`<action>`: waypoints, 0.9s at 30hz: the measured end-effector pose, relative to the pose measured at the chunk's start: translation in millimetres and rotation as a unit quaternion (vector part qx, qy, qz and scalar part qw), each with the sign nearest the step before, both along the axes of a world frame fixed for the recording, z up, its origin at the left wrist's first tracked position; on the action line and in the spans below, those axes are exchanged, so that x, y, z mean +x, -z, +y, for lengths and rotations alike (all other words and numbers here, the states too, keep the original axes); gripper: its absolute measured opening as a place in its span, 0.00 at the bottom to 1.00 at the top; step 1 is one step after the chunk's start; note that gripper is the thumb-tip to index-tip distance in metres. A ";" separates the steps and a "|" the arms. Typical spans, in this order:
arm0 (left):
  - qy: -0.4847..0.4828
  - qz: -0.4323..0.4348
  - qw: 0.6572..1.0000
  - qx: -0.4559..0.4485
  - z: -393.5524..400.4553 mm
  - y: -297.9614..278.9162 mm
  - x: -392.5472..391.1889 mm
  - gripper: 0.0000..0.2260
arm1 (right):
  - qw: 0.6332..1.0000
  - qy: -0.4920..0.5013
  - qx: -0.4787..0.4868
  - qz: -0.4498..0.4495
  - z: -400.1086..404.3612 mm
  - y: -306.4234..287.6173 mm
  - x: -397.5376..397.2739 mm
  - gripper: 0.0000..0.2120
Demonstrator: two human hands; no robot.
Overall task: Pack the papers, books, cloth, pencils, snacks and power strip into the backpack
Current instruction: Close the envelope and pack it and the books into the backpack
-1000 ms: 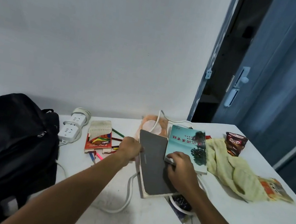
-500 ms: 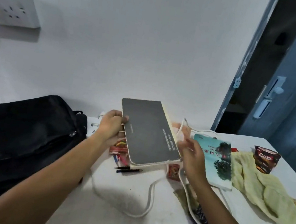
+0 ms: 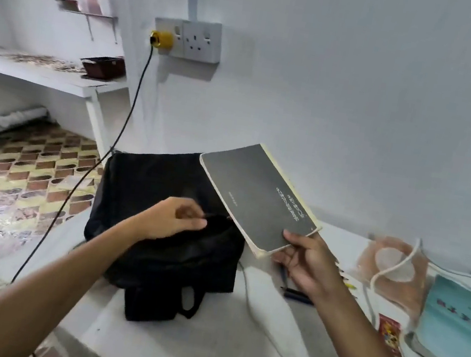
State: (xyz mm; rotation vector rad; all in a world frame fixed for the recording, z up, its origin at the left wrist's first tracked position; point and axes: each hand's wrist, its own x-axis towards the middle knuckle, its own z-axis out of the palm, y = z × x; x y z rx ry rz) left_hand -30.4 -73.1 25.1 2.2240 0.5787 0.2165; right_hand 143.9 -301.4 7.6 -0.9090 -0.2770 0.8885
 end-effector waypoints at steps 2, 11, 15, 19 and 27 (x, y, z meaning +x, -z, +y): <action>0.038 0.147 0.977 0.147 20.1 15.8 -25.8 0.25 | 1.000 -0.029 0.002 0.002 14.1 -2.3 -1.7 0.17; 0.027 0.161 0.952 0.258 48.9 45.3 -32.2 0.18 | 0.989 -0.143 -0.022 -0.009 52.8 5.7 -12.5 0.18; 0.001 0.135 0.968 0.212 64.2 54.6 -28.8 0.09 | 0.986 -0.160 -0.040 -0.005 57.8 14.8 -8.7 0.27; -0.022 0.064 0.985 0.162 70.4 41.4 -23.5 0.14 | 0.987 -0.157 -0.027 0.002 57.7 17.9 -0.8 0.39; -0.078 -0.034 0.990 0.115 106.9 -49.4 -1.8 0.05 | 0.971 -0.231 -0.056 0.018 51.3 18.9 15.1 0.35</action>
